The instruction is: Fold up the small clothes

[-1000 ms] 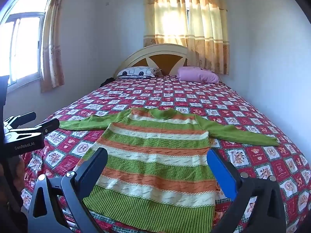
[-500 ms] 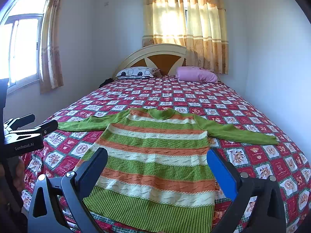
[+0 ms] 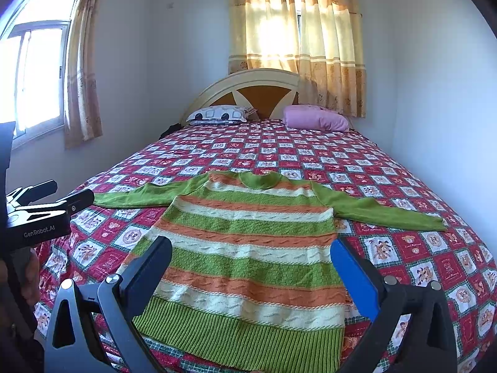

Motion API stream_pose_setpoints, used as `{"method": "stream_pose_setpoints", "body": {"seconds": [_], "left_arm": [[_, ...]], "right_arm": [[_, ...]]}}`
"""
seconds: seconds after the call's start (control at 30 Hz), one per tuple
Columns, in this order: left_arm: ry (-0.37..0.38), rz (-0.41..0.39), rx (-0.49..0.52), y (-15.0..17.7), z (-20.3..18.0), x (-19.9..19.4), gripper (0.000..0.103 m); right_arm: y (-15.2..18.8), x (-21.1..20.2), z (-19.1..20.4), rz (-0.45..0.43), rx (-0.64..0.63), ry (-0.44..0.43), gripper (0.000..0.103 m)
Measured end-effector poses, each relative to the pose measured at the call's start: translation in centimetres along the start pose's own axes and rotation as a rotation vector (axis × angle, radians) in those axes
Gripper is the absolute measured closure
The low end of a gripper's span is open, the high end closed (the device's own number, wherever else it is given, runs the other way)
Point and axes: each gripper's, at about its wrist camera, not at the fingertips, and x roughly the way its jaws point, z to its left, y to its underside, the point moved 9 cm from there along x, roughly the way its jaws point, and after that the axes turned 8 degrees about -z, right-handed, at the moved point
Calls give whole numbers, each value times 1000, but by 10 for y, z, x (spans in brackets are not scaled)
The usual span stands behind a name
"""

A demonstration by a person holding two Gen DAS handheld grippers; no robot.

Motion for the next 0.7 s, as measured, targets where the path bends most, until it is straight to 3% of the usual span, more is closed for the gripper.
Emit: {"method": "stream_pose_setpoints", "body": {"seconds": [0.7], "left_arm": [[2,3,-4,2,1,0,0]], "right_arm": [[3,1,4,10,-5,-9,1]]}}
